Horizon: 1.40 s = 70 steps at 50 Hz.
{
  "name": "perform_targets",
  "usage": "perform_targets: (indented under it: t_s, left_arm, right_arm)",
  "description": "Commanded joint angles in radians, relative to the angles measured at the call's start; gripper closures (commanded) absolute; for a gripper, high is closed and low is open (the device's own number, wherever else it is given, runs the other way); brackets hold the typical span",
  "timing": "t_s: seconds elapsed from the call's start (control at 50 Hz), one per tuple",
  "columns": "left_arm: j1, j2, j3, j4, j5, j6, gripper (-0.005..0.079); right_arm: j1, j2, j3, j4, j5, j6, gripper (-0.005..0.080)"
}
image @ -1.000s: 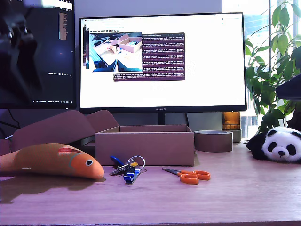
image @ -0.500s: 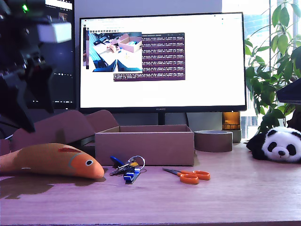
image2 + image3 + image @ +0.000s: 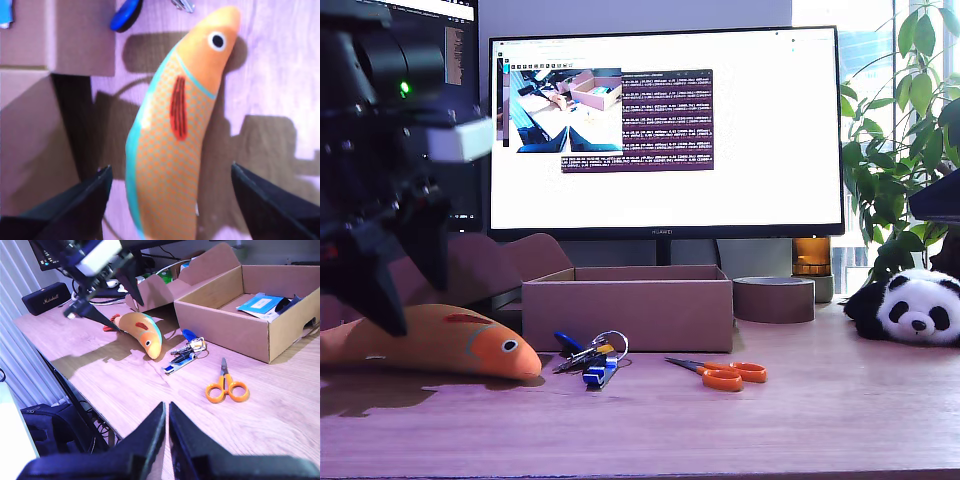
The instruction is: Pick up the fish toy and place it inside the cardboard box
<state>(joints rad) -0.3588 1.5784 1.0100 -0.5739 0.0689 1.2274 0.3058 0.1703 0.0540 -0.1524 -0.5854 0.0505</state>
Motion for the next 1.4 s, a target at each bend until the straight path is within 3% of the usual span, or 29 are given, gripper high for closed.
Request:
perform_targets:
  t_s: [0.0, 0.46, 0.6, 0.84, 0.98, 1.14, 1.38]
  left_arm:
    - [-0.003, 0.033, -0.005, 0.010, 0.001, 0.011, 0.0053]
    - [0.027, 0.074, -0.004, 0.037, 0.000, 0.038, 0.0065]
    - [0.036, 0.084, -0.004, 0.039, 0.000, 0.038, 0.0156]
    - [0.036, 0.084, -0.004, 0.055, 0.001, 0.038, 0.0512]
    - [0.035, 0.084, -0.004, 0.053, 0.000, 0.038, 0.0541]
    - [0.035, 0.084, -0.004, 0.027, 0.001, 0.038, 0.0682]
    - [0.019, 0.079, 0.002, -0.011, -0.026, 0.037, 0.0690]
  right_arm:
    - [0.002, 0.002, -0.013, 0.004, 0.002, -0.006, 0.0765]
    - [0.002, 0.002, -0.013, 0.005, 0.011, -0.006, 0.0765]
    - [0.002, 0.002, -0.013, 0.005, 0.012, -0.006, 0.0765]
    - [0.002, 0.002, -0.013, 0.005, 0.012, -0.006, 0.0765]
    - [0.002, 0.002, -0.013, 0.006, 0.013, -0.006, 0.0765]
    - [0.002, 0.002, -0.013, 0.005, 0.013, -0.006, 0.0765]
    - [0.002, 0.002, -0.013, 0.005, 0.013, -0.006, 0.0765]
